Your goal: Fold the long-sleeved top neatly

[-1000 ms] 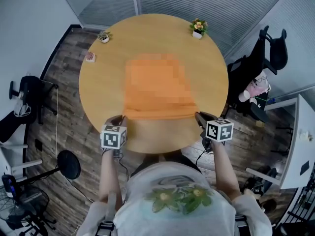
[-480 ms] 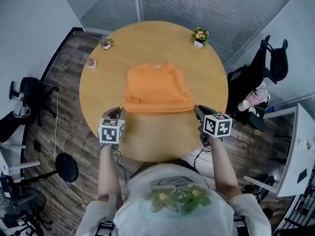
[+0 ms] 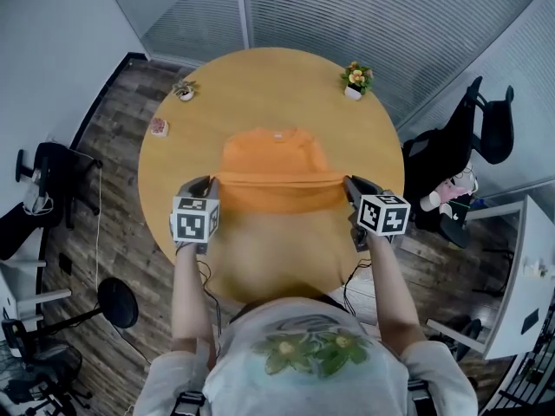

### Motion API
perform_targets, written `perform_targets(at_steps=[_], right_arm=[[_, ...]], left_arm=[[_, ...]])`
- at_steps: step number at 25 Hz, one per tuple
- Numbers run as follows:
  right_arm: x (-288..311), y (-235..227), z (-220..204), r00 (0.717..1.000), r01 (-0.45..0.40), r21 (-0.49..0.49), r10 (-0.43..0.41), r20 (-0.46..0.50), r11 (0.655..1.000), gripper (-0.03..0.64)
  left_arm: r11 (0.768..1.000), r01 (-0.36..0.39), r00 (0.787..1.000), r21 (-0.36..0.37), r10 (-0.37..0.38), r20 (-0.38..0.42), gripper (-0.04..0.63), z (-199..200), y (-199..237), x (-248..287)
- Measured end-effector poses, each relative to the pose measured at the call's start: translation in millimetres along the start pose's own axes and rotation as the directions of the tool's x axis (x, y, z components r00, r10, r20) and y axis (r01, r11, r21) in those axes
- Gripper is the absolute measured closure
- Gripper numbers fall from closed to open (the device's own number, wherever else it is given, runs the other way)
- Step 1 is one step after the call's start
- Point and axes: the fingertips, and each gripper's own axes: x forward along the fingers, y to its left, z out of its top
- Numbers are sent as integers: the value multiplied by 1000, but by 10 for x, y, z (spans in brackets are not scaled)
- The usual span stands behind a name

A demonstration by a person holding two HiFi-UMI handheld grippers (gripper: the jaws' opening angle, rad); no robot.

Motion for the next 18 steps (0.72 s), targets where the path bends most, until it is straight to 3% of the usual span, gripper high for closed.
perform_targets(at_steps=[11, 18], right_arm=[[715, -294, 523, 1000, 8, -11, -8, -5, 1000, 574], [1335, -551, 535, 997, 21, 7, -20, -78, 1000, 574]], left_arm=[[1000, -14, 1000, -19, 14, -8, 572, 421, 333, 648], [1000, -4, 995, -4, 4, -104, 572, 395, 502, 1242]])
